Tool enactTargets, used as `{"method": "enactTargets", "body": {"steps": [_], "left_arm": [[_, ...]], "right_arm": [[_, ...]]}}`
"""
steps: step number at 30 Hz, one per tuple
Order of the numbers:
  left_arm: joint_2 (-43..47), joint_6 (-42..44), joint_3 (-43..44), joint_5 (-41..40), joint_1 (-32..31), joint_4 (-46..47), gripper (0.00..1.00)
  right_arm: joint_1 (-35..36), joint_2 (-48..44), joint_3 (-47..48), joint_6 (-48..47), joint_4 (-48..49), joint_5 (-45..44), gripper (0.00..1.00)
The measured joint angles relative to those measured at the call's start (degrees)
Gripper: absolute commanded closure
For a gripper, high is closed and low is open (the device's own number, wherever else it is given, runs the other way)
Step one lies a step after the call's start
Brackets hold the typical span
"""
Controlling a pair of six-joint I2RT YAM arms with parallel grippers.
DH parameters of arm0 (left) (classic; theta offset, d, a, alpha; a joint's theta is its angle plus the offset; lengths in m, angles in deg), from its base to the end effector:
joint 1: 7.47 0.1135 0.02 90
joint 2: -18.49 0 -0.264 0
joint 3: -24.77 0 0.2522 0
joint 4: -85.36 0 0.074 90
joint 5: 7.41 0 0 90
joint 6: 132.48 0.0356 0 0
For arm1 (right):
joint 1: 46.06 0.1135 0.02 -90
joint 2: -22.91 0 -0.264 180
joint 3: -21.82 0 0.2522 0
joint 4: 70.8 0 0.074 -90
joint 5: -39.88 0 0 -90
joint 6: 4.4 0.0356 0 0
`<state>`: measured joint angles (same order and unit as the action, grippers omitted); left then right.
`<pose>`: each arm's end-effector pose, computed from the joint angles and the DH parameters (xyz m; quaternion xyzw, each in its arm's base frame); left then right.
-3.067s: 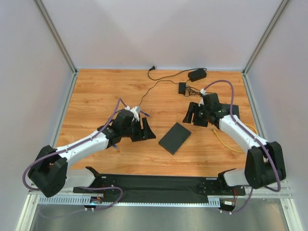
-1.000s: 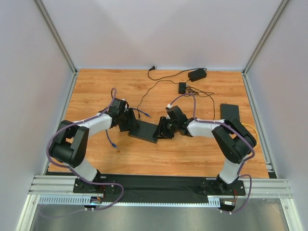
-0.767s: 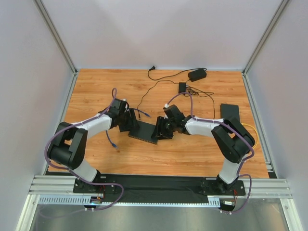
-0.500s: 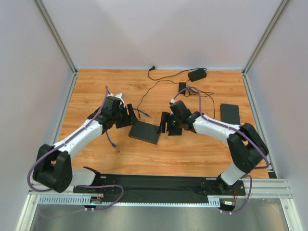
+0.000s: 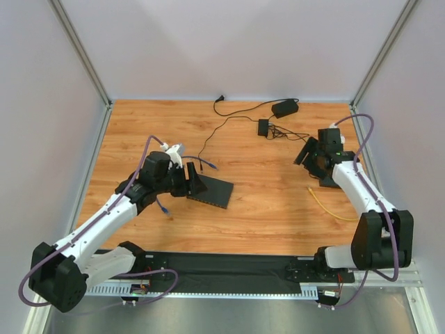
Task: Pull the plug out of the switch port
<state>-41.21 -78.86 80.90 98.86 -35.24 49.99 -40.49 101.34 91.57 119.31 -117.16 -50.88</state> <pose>0.1924 -0.1126 0.2577 -0.0062 0.8953 -0.3348 0.2937 0.2779 0.0266 0.2443 0.2338 0.9247 0.0950 0.2850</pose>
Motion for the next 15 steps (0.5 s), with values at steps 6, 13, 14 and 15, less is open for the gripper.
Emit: {"method": "enactTargets", "body": {"steps": [6, 13, 14, 15], "left_arm": [[2.51, -0.68, -0.9, 2.21, -5.16, 0.92, 0.3], [2.69, -0.52, -1.77, 4.15, -6.4, 1.7, 0.3], [2.69, -0.52, -1.9, 4.33, -6.43, 1.75, 0.3], [2.67, -0.5, -1.97, 4.52, -6.49, 1.81, 0.3]], "right_arm": [[-13.03, 1.86, 3.04, 0.46, -0.96, 0.59, 0.31], [-22.53, 10.91, 7.65, 0.39, 2.14, 3.89, 0.26], [-22.95, 12.02, 7.8, 0.26, 2.95, 4.55, 0.25], [-23.34, 13.35, 7.96, 0.04, 3.96, 5.27, 0.25]]}}
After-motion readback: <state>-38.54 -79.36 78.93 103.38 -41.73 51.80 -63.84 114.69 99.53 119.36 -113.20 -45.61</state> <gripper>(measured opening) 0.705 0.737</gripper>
